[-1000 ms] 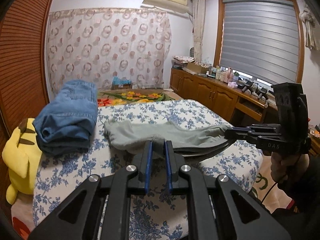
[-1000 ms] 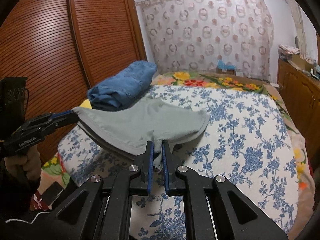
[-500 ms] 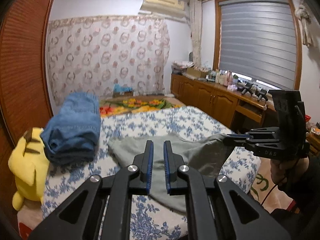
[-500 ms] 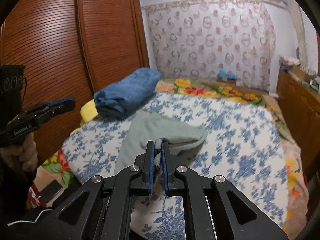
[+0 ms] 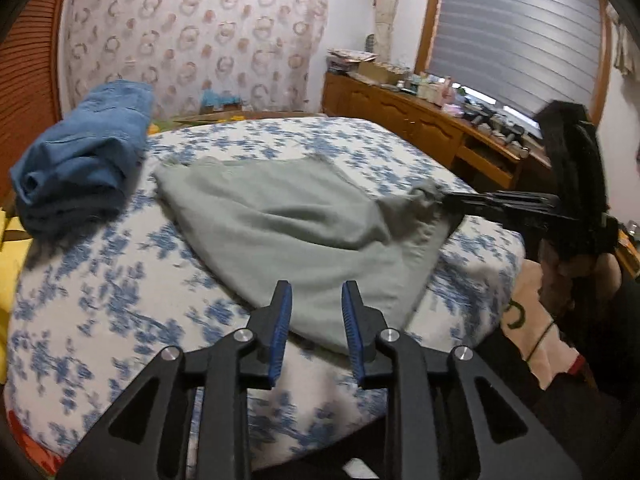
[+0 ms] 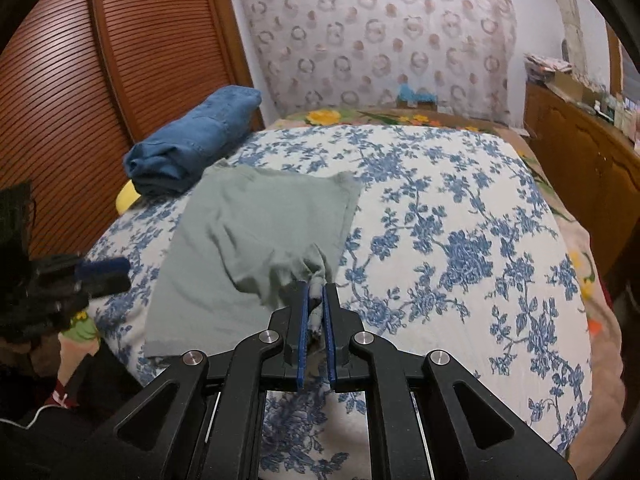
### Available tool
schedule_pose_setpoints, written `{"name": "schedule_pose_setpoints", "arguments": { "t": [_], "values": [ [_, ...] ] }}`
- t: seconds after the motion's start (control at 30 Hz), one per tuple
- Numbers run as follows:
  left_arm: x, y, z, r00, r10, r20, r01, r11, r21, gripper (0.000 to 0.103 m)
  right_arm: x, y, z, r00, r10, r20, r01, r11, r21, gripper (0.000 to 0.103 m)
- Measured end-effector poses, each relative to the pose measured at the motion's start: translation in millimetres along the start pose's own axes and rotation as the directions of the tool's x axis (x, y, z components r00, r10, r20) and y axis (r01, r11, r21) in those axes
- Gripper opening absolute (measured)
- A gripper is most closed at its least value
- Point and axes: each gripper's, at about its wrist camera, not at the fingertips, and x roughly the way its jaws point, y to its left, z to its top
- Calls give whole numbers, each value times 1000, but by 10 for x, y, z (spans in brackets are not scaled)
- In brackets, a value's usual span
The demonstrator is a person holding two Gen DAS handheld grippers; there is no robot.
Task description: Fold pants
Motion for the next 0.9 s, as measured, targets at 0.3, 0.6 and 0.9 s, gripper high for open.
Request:
{"name": "schedule_pose_setpoints", "arguments": {
  "t": [0.3,0.6,0.9],
  "values": [
    [28,-314,-116,996,-87,-23,89,991,97,40,44,21,-16,1000,1,-8,-1,1000,-1,5],
    [252,-325,-189,997,0,-77,11,991,135,20,47,34,-24,1000,6,-7,-6,1000,-7,5],
    [-167,-166,14,999,-19,31,16,994,106,9,-43,123,14,998,53,22,-53,998,-18,5]
  ]
}}
